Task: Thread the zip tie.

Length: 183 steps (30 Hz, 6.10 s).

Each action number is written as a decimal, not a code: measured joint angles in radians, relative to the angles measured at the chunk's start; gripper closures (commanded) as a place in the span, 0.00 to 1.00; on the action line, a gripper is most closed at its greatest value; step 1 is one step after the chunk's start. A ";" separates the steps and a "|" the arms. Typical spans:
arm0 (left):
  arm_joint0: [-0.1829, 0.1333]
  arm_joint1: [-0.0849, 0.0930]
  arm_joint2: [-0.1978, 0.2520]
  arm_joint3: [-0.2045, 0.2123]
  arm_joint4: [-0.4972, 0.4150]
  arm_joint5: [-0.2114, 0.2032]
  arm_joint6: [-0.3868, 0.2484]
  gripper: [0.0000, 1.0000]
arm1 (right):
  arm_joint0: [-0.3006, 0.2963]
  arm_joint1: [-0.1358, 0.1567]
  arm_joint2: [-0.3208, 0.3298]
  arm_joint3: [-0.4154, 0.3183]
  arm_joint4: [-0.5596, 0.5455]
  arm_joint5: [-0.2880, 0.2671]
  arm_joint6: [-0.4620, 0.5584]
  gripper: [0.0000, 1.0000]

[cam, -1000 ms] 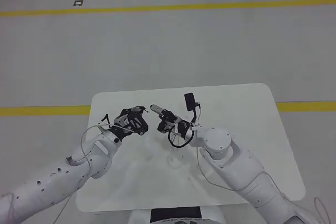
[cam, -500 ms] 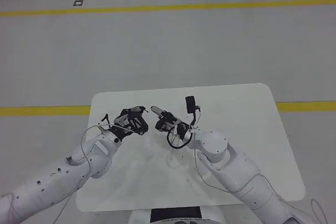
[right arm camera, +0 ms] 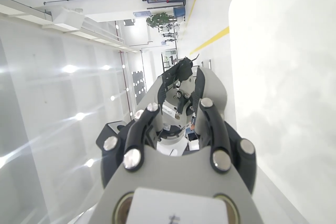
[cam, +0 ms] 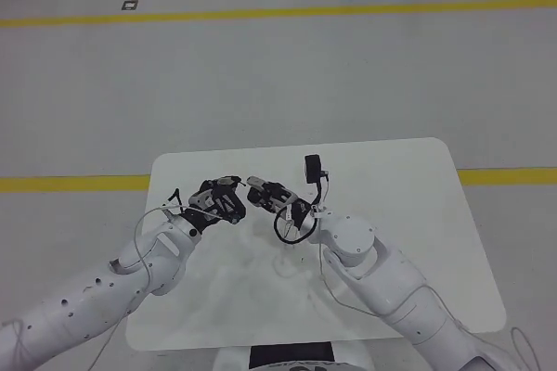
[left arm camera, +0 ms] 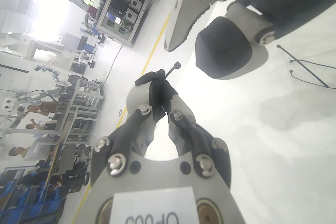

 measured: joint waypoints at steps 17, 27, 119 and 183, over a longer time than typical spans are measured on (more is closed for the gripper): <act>0.000 0.000 0.000 0.000 0.000 0.000 0.000 1.00 | 0.015 -0.018 -0.004 0.015 -0.014 -0.017 0.012 0.89; 0.000 0.000 0.000 0.000 0.000 0.000 0.000 1.00 | 0.025 -0.027 -0.007 0.026 -0.022 -0.004 0.026 0.89; -0.348 0.032 0.400 0.344 -0.927 -0.598 0.838 0.00 | -0.132 0.017 0.223 -0.040 -0.128 -0.075 0.177 1.00; 0.017 -0.052 -0.561 0.226 -2.083 -0.598 -0.796 0.00 | -0.138 0.011 0.190 -0.027 -0.141 -0.093 0.144 1.00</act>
